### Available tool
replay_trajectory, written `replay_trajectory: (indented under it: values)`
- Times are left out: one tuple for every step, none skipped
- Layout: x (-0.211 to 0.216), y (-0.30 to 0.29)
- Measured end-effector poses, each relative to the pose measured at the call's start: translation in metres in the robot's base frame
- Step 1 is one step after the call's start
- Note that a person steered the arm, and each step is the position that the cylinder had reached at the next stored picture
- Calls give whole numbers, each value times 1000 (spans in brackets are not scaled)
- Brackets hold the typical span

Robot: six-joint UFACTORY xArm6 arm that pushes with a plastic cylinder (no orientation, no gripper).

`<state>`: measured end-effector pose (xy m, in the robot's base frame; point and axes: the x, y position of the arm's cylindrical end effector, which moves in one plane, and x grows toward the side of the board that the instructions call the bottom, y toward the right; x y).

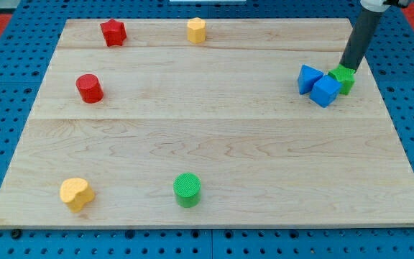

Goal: Slide yellow hexagon towards center

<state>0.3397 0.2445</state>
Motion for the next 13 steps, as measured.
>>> replay_trajectory:
  values:
    - [0,-8]
    - [0,-35]
    - [0,-52]
    - [-24,-35]
    - [-24,-81]
    - [-46,-116]
    - [-95,-120]
    - [-138,-122]
    - [-147,-130]
    - [-148,-146]
    - [-129,-208]
    - [-129,-290]
    - [-130,-333]
